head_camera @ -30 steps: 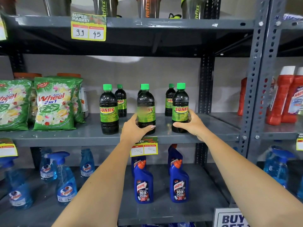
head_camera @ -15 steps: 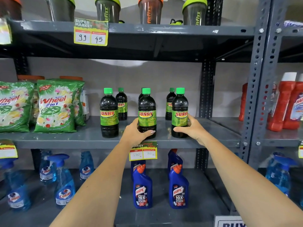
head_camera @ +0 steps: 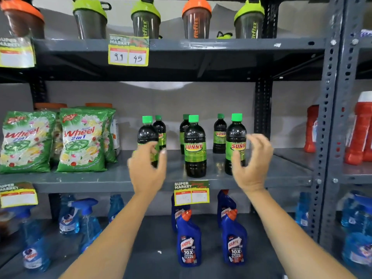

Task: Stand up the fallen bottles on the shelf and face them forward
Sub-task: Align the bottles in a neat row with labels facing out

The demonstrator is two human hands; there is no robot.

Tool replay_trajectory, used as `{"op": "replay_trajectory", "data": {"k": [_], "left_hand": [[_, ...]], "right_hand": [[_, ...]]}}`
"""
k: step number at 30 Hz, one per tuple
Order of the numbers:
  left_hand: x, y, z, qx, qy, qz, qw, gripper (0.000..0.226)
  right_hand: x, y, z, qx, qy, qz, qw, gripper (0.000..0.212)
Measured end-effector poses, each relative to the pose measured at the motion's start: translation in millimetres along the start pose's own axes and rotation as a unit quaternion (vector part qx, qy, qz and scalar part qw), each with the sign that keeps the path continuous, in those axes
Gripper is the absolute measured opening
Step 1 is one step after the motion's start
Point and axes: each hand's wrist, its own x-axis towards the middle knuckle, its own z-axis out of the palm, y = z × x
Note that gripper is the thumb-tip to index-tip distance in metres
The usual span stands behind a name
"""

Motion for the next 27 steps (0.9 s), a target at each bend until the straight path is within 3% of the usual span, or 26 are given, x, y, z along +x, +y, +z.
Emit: {"op": "replay_trajectory", "data": {"k": [1, 3, 5, 8, 9, 11, 14, 27], "left_hand": [[4, -11, -9, 0.017, 0.043, -0.011, 0.999, 0.032], [9, -34, -24, 0.018, 0.054, -0.065, 0.996, 0.058], [9, -52, -30, -0.017, -0.050, -0.135, 0.989, 0.095], [10, -65, -30, -0.046, -0.227, -0.227, 0.946, 0.123], [12, -66, -27, -0.022, -0.264, -0.230, 0.936, 0.119], [17, -69, -23, 0.051, -0.304, -0.212, 0.927, 0.093], [17, -70, -21, 0.109, -0.288, -0.189, 0.932, 0.061], [5, -61, -26, 0.082, -0.231, -0.166, 0.955, 0.058]], "right_hand": [[0, -13, 10, 0.023, -0.017, -0.027, 0.999, 0.039], [0, -39, 32, 0.072, -0.115, 0.025, 0.990, 0.040], [-4, -57, 48, 0.082, -0.231, 0.161, 0.956, 0.056], [-11, -57, 64, 0.135, -0.380, 0.339, 0.850, 0.087], [-14, -53, 67, 0.134, -0.405, 0.354, 0.832, 0.092], [-16, -48, 72, 0.116, -0.410, 0.357, 0.831, 0.093], [-18, -46, 74, 0.111, -0.391, 0.365, 0.838, 0.087], [-11, -36, 74, 0.144, -0.419, 0.368, 0.817, 0.090]]}}
